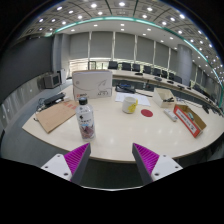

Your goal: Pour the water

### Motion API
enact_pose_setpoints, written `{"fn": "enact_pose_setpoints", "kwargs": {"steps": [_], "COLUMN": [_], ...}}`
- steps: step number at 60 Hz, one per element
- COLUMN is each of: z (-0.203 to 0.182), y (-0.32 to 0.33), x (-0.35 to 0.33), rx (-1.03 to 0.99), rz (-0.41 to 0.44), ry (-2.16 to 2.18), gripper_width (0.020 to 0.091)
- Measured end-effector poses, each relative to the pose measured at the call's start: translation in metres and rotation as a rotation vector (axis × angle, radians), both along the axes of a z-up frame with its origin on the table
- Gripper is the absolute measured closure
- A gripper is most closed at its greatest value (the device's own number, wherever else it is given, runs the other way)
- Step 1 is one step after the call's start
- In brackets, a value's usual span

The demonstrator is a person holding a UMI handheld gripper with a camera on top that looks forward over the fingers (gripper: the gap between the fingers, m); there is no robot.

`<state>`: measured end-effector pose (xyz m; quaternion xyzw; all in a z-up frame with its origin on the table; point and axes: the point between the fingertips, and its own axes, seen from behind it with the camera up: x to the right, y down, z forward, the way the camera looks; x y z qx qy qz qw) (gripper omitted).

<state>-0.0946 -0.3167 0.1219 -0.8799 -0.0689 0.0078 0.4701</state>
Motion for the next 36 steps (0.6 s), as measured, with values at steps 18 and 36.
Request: {"fn": "enact_pose_setpoints", "kwargs": {"steps": [18, 36], "z": [-0.035, -0.073], "y": [0.087, 0.162], "x": [-0.094, -0.117], "rx": [0.138, 0.201], "rz": [-0.023, -0.070], "ry": [0.026, 0.043], "gripper_width": [0.0241, 0.0359]}}
